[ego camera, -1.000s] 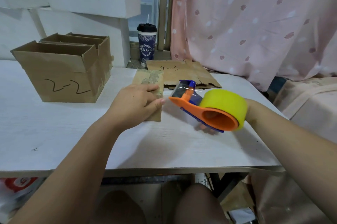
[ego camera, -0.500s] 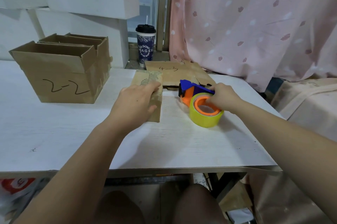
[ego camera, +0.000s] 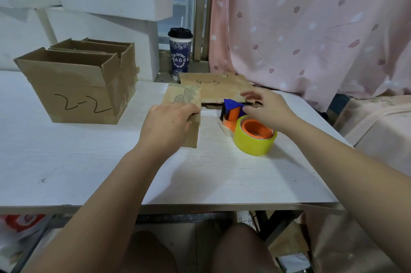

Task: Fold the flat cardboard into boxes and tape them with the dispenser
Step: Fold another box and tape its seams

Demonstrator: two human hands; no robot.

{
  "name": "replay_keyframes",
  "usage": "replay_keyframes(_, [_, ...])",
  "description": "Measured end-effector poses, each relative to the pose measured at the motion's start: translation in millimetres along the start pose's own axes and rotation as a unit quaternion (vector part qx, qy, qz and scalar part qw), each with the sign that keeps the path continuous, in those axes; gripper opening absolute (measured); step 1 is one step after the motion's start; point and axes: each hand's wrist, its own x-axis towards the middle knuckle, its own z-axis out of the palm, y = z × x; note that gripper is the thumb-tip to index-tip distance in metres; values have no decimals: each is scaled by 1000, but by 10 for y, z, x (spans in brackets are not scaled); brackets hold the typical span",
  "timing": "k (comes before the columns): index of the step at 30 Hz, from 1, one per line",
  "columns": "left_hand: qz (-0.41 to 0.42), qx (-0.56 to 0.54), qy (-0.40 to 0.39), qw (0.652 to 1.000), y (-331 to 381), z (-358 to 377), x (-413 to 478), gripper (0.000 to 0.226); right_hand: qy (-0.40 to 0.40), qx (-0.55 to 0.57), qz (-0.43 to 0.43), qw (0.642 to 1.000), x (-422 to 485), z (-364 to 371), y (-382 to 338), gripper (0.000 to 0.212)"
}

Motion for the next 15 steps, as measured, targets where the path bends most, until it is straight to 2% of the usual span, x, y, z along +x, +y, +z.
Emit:
replay_keyframes(2, [-3,-1,6,1000,5,8,-7,30,64,52,-49,995,-73,84,-277,24])
replay_keyframes(5, [-19,-18,17,1000,9,1,-15,30,41,147,-70,986,-212,281,-611,24])
replay_keyframes(9, [-42,-48,17,998,-1,-17,-8,40,34,172,-80,981,-386,553,-737,31])
replay_keyframes(11, [-42,-45,16,998,-4,-11,-9,39,61,208,-75,973,-455,651,-741,33])
replay_keyframes(15, [-53,-57,16,997,1,10,-12,31,121,304,-3,945,-547,818,-780,40])
